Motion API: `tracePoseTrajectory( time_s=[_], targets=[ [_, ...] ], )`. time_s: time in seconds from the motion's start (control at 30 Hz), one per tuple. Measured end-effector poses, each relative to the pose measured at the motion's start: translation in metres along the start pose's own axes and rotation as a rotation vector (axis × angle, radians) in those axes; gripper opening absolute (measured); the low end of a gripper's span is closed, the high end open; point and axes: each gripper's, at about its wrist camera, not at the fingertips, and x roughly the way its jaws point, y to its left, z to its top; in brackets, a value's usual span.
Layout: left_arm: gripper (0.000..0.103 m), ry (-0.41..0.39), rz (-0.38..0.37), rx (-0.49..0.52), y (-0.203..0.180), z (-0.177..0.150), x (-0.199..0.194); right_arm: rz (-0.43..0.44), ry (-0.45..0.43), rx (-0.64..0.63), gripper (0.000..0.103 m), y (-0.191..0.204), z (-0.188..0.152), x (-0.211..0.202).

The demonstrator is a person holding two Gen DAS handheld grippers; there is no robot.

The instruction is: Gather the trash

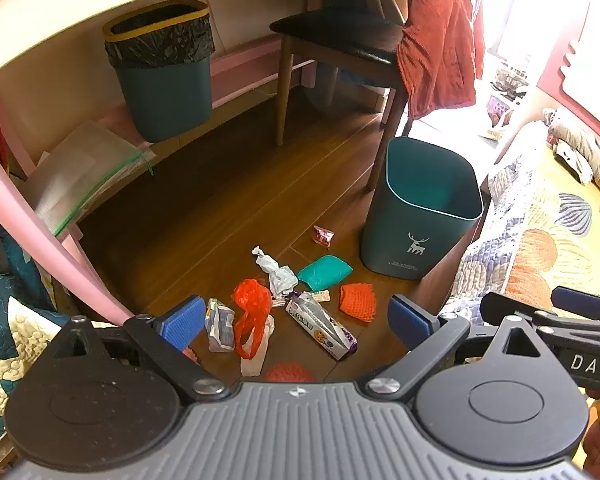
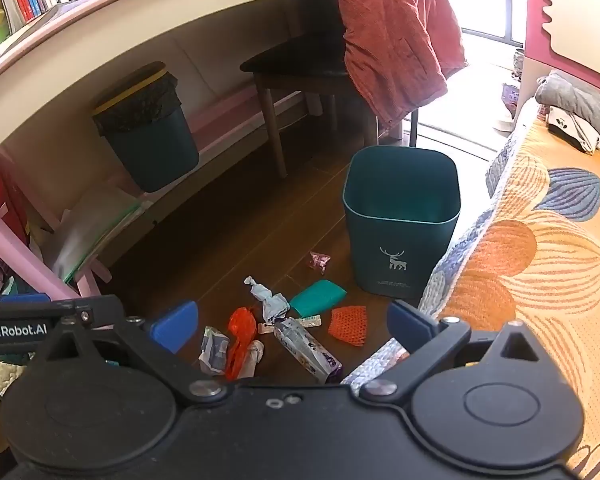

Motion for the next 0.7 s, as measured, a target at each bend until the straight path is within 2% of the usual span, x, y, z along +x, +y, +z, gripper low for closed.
tracePoseTrajectory(
  time_s=[0.7],
  targets=[
    [0.098, -0.021, -0.006, 0.020, -0.0036, -0.0023, -0.0082, -0.001, -0.006, -0.002, 0.101, 0.0009, -0.0004, -0.0014]
  ],
)
